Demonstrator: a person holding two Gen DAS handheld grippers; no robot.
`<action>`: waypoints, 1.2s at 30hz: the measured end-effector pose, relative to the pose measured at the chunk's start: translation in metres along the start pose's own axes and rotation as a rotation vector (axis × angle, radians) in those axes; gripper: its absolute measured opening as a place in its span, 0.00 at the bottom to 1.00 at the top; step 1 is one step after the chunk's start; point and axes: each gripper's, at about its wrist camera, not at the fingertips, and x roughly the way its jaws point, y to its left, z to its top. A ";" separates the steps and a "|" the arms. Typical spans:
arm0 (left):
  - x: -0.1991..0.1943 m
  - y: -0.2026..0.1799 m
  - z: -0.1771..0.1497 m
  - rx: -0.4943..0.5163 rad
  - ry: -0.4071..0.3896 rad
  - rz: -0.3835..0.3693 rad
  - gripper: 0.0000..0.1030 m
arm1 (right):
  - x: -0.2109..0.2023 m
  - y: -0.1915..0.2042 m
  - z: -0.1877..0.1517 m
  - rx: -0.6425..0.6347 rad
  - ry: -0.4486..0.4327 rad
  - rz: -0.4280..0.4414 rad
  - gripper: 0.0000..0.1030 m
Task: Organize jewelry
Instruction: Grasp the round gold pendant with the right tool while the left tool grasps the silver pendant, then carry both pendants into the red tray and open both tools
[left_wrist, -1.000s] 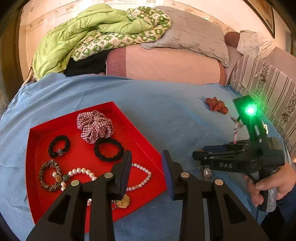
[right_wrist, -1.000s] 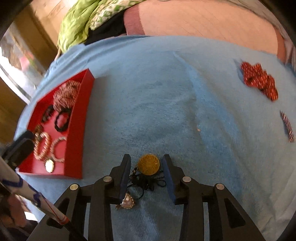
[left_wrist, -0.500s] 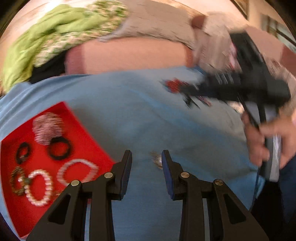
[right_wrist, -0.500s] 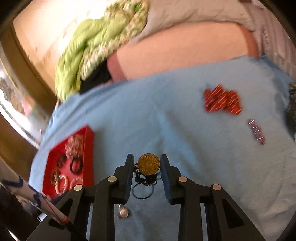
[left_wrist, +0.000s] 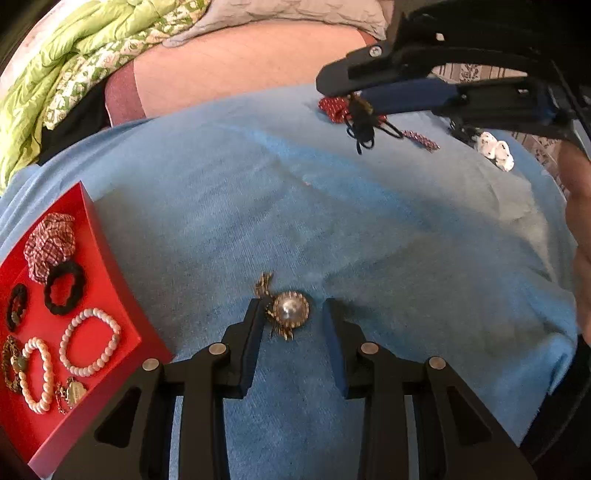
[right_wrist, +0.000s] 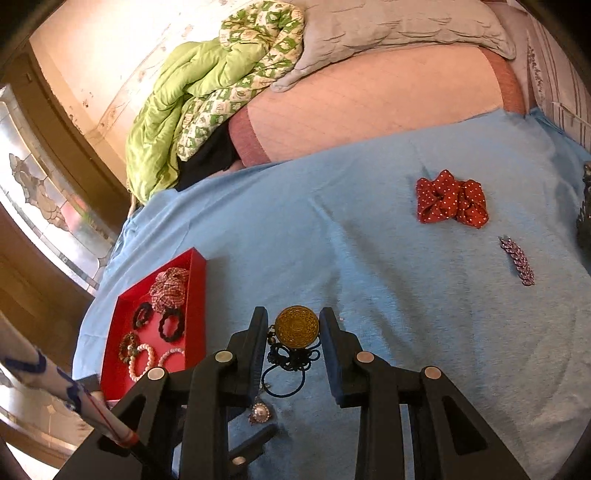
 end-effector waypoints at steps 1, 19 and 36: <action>0.001 -0.001 0.001 -0.005 -0.001 -0.001 0.19 | 0.000 0.000 -0.001 -0.002 0.003 0.004 0.30; -0.084 0.057 0.018 -0.144 -0.292 0.014 0.19 | 0.000 0.011 -0.003 -0.031 -0.020 0.027 0.30; -0.111 0.176 -0.029 -0.378 -0.285 0.151 0.19 | 0.036 0.124 -0.027 -0.201 0.026 0.198 0.30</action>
